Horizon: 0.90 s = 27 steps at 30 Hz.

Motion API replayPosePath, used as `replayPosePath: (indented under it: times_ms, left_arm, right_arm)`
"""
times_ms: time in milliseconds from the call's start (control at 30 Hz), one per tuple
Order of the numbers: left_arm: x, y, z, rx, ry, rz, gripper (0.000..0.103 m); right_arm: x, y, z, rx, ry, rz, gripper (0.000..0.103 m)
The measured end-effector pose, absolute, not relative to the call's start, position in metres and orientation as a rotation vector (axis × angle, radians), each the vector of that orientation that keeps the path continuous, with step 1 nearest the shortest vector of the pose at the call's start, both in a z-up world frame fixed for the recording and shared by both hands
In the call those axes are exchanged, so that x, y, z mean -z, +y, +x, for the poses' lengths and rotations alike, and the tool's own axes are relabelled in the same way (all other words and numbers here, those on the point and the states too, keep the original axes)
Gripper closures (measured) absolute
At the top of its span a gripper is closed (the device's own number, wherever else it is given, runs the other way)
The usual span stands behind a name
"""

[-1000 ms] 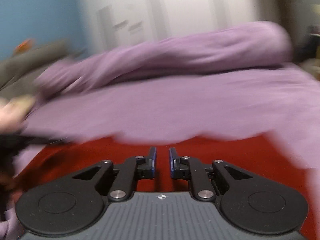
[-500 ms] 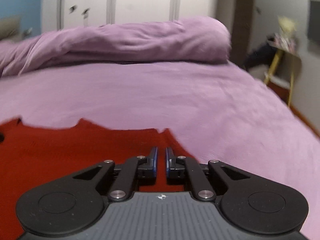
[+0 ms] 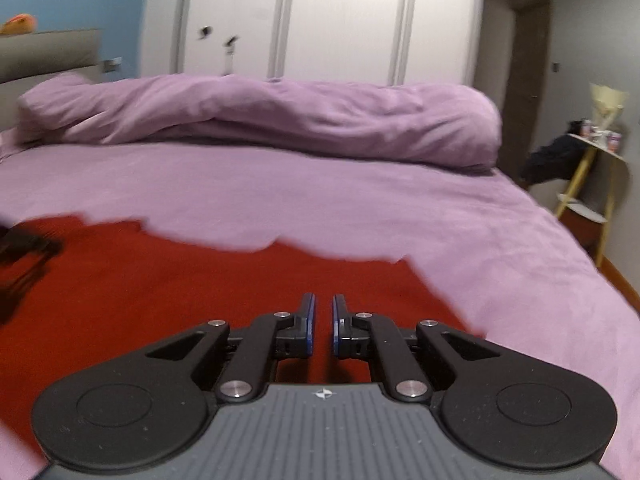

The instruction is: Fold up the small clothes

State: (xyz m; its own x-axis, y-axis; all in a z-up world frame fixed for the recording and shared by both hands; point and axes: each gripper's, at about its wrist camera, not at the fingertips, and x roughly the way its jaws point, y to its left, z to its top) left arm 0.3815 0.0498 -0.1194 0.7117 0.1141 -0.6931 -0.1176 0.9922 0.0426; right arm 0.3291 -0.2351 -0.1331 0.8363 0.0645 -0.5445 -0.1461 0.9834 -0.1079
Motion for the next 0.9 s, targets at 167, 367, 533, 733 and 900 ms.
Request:
replayPosePath:
  times_ms: [167, 367, 533, 733, 900]
  left_arm:
    - [0.119, 0.068, 0.370, -0.180, 0.800, -0.022, 0.053]
    - [0.113, 0.085, 0.358, -0.221, 0.831, -0.029, 0.049]
    - [0.111, 0.107, 0.344, -0.283, 0.880, -0.068, 0.046]
    - [0.104, 0.133, 0.309, -0.197, 0.911, -0.135, 0.045]
    - [0.111, 0.165, 0.280, 0.024, 0.958, -0.405, 0.047]
  right_arm:
    - [0.142, -0.249, 0.302, -0.014, 0.627, -0.079, 0.097]
    - [0.125, -0.241, 0.294, -0.004, 0.669, -0.002, 0.085]
    - [0.124, -0.219, 0.284, -0.060, 0.715, 0.031, 0.072]
    - [0.118, -0.197, 0.274, -0.132, 0.758, 0.170, 0.070]
    - [0.119, -0.179, 0.278, -0.175, 0.777, 0.231, 0.070]
